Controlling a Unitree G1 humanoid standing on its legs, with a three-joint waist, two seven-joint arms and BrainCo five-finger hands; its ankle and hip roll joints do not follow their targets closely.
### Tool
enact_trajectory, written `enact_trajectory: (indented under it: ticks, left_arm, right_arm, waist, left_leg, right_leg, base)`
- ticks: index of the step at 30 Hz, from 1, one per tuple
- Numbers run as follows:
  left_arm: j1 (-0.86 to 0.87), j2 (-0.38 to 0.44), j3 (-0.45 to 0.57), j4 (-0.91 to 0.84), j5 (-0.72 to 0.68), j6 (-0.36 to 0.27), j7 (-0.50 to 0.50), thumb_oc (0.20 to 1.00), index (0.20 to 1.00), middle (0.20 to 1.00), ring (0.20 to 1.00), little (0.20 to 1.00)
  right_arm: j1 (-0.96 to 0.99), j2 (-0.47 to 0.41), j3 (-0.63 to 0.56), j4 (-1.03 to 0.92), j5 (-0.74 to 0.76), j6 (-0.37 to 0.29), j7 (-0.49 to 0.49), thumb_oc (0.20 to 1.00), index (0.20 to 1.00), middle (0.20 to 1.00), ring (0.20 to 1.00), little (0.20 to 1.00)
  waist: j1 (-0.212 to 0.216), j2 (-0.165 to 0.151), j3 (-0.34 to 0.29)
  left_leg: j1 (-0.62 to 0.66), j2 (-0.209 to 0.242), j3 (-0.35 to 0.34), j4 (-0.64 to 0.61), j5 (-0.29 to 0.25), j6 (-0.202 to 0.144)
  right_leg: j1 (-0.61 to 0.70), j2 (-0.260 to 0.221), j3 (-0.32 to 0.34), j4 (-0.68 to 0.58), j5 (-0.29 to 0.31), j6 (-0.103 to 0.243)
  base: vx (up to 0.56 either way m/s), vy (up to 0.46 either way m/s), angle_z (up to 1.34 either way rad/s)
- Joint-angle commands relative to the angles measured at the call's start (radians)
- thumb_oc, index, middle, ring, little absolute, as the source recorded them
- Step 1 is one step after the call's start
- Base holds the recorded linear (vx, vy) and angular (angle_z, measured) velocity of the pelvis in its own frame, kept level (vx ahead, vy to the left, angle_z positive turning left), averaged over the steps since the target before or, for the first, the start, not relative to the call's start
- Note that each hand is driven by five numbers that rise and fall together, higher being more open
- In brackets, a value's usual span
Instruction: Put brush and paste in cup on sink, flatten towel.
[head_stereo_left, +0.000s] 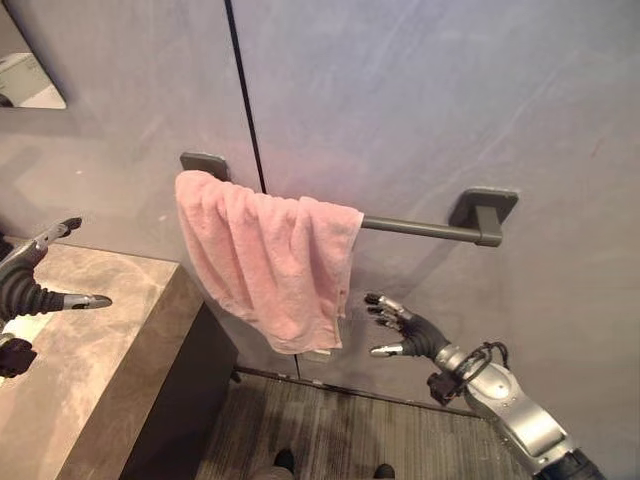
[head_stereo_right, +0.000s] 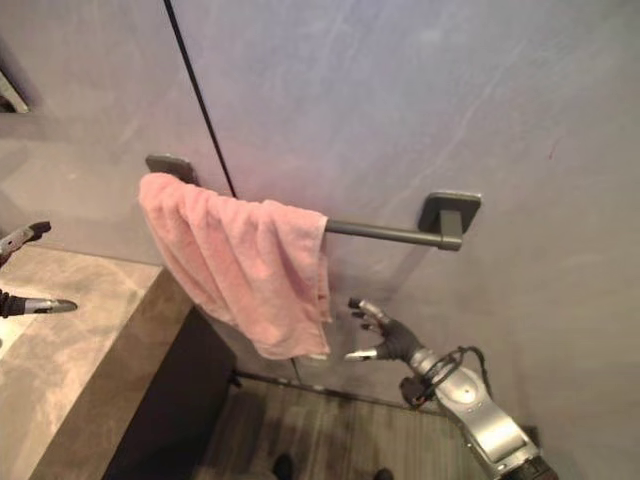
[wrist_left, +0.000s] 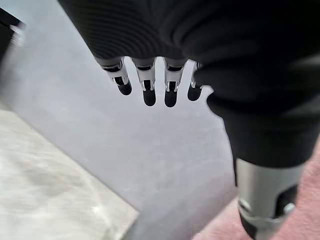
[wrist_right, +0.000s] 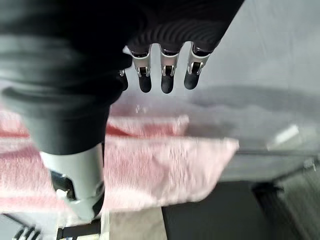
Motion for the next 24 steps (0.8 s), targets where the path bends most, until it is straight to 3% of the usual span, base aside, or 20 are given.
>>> enact_trajectory:
  ticks: [1, 4, 11, 19, 24]
  left_arm:
    - [-0.032, 0.139, 0.045, 0.019, -0.044, -0.034, 0.040, 1.000, 1.000, 1.000, 1.000, 1.000]
    - [-0.081, 0.183, 0.009, 0.004, -0.070, -0.047, 0.043, 1.000, 1.000, 1.000, 1.000, 1.000]
    - [-0.131, 0.207, -0.022, -0.014, -0.091, -0.055, 0.063, 1.000, 1.000, 1.000, 1.000, 1.000]
    - [-0.110, 0.187, 0.005, -0.036, -0.082, -0.050, 0.070, 1.000, 1.000, 1.000, 1.000, 1.000]
    - [-0.057, 0.166, 0.046, -0.072, -0.075, -0.040, 0.046, 1.000, 1.000, 1.000, 1.000, 1.000]
  right_arm:
    - [-0.134, -0.024, 0.096, 0.003, 0.173, -0.010, 0.041, 1.000, 1.000, 1.000, 1.000, 1.000]
    - [-0.225, -0.062, 0.181, 0.025, 0.253, 0.005, 0.057, 1.000, 1.000, 1.000, 1.000, 1.000]
    - [-0.319, -0.034, 0.228, 0.075, 0.220, -0.001, 0.037, 1.000, 1.000, 1.000, 1.000, 1.000]
    - [-0.374, 0.009, 0.217, 0.121, 0.011, -0.009, 0.020, 1.000, 1.000, 1.000, 1.000, 1.000]
    - [-0.304, -0.036, 0.156, 0.111, -0.101, 0.001, 0.041, 1.000, 1.000, 1.000, 1.000, 1.000]
  waist:
    - [0.027, -0.058, 0.000]
    - [0.035, -0.079, 0.004]
    - [0.047, -0.093, 0.009]
    - [0.051, -0.103, 0.009]
    - [0.043, -0.108, 0.011]
  left_leg:
    - [-0.052, -0.029, 0.031, 0.005, 0.014, 0.020]
    - [-0.061, -0.038, 0.039, 0.005, 0.011, 0.022]
    - [-0.066, -0.038, 0.049, 0.005, 0.010, 0.024]
    - [-0.061, -0.034, 0.054, 0.005, 0.006, 0.025]
    - [-0.060, -0.030, 0.055, 0.005, 0.003, 0.025]
  right_leg:
    - [-0.022, -0.107, 0.052, 0.040, 0.067, 0.072]
    - [-0.028, -0.117, 0.052, 0.027, 0.084, 0.080]
    - [-0.034, -0.115, 0.061, 0.017, 0.095, 0.084]
    - [-0.032, -0.109, 0.064, 0.008, 0.098, 0.082]
    - [-0.031, -0.106, 0.062, 0.004, 0.096, 0.082]
  base:
    - [0.00, 0.034, 0.00]
    - [0.01, 0.031, -0.01]
    - [0.01, 0.003, -0.03]
    - [0.01, 0.000, -0.02]
    - [0.00, 0.000, 0.00]
